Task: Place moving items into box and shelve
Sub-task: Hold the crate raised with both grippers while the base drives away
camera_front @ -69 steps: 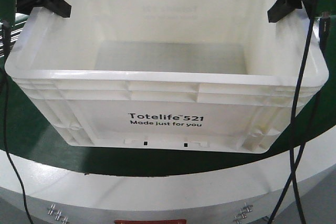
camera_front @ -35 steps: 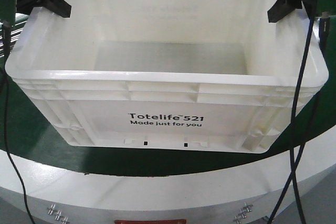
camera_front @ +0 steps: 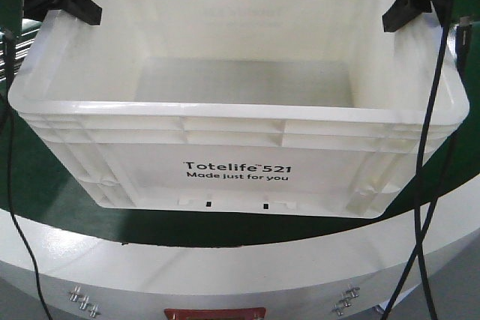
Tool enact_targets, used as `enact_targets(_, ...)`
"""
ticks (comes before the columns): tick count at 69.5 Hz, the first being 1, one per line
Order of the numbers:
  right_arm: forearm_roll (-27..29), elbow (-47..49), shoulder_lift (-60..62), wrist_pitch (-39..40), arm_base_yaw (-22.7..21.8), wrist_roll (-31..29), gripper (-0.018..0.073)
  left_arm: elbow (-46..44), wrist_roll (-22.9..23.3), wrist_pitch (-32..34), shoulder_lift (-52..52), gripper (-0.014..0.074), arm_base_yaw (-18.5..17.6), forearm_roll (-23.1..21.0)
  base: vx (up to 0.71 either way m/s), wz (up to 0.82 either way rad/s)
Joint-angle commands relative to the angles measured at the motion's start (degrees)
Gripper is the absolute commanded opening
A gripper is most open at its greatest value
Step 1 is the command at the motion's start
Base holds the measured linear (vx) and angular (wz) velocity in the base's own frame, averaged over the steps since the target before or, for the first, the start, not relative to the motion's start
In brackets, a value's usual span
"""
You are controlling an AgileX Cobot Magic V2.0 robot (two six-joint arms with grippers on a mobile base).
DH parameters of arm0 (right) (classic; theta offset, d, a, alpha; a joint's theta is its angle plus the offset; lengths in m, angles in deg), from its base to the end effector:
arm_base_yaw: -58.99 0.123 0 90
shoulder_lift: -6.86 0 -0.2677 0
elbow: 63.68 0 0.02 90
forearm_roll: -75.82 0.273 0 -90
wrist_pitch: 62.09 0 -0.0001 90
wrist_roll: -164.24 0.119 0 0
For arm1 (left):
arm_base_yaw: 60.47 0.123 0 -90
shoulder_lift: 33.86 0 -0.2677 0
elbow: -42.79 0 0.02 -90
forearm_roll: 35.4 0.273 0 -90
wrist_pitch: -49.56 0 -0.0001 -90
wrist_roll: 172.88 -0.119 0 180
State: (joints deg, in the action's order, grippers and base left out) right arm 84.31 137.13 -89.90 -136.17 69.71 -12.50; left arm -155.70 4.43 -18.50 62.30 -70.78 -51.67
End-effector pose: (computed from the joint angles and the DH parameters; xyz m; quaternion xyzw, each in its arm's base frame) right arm 0.3413 0.0818 0.3726 -0.0615 0.9614 0.1048 0.2469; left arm 0.3458 -0.0944 0.3729 0.0953 0.9413 -0.1601 0.2816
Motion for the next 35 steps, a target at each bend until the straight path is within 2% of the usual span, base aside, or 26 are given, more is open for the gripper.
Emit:
enact_targets(1,13.03,2.5,3.02,4.51,1.09,-0.51,-0.0004,-2.31,-0.39,5.24,-3.61,-0.0004,-1.98,-15.42,-0.04,0.0)
enact_targets(35,13.03,2.5,3.02,4.51,1.09,-0.51,-0.0004,-2.31,-0.39,5.24,-3.56,-0.0004,-1.87,-15.37,-0.13,0.02)
